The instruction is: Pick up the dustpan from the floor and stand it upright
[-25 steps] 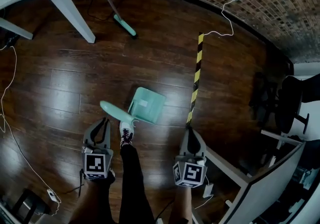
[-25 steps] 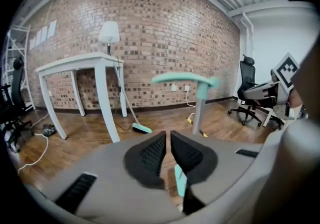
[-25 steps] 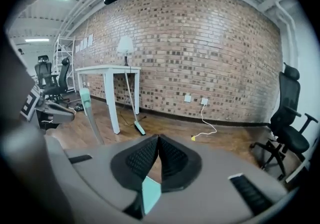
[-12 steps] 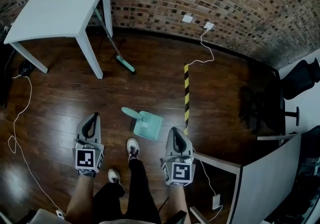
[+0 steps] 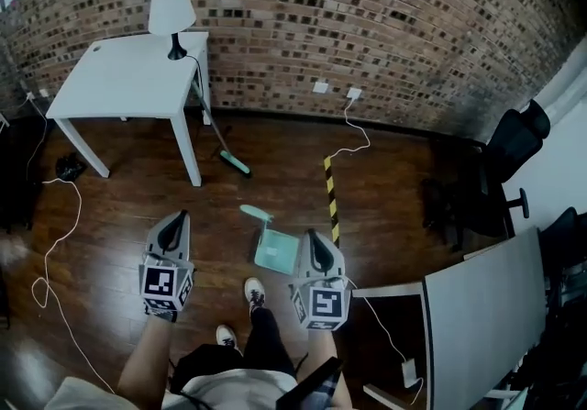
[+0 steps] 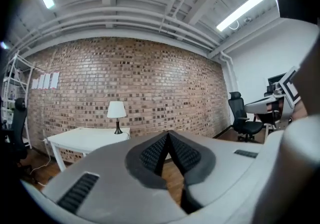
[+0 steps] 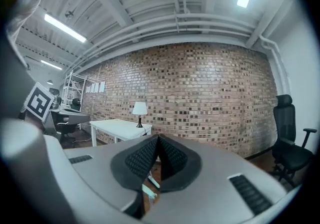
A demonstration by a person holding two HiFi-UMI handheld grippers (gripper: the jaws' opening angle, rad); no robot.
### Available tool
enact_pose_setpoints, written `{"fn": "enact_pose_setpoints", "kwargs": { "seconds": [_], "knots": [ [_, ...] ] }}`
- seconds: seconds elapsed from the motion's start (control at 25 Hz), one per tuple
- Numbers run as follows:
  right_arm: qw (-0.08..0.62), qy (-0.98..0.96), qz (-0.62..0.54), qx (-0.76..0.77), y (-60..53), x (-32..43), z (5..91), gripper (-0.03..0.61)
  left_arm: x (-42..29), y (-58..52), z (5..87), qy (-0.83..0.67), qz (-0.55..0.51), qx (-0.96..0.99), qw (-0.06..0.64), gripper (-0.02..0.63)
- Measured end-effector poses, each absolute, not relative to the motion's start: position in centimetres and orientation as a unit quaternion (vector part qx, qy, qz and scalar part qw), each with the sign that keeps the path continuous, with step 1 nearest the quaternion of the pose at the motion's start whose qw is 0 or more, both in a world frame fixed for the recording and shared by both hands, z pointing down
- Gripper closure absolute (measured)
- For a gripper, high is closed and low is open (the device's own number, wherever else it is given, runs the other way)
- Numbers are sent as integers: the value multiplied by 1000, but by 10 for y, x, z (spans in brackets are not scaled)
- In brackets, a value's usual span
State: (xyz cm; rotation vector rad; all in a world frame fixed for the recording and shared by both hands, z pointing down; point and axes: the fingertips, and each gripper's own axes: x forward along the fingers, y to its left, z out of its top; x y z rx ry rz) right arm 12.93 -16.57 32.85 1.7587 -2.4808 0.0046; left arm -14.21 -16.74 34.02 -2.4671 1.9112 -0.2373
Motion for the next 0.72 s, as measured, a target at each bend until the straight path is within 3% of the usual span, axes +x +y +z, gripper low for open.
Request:
{"fn": "enact_pose_setpoints", "kwargs": {
  "seconds": [0.72],
  "knots": [
    [-66, -851, -65, 516, -91, 129, 176, 580, -98, -93, 214, 601, -28, -796, 62, 612]
  ]
}}
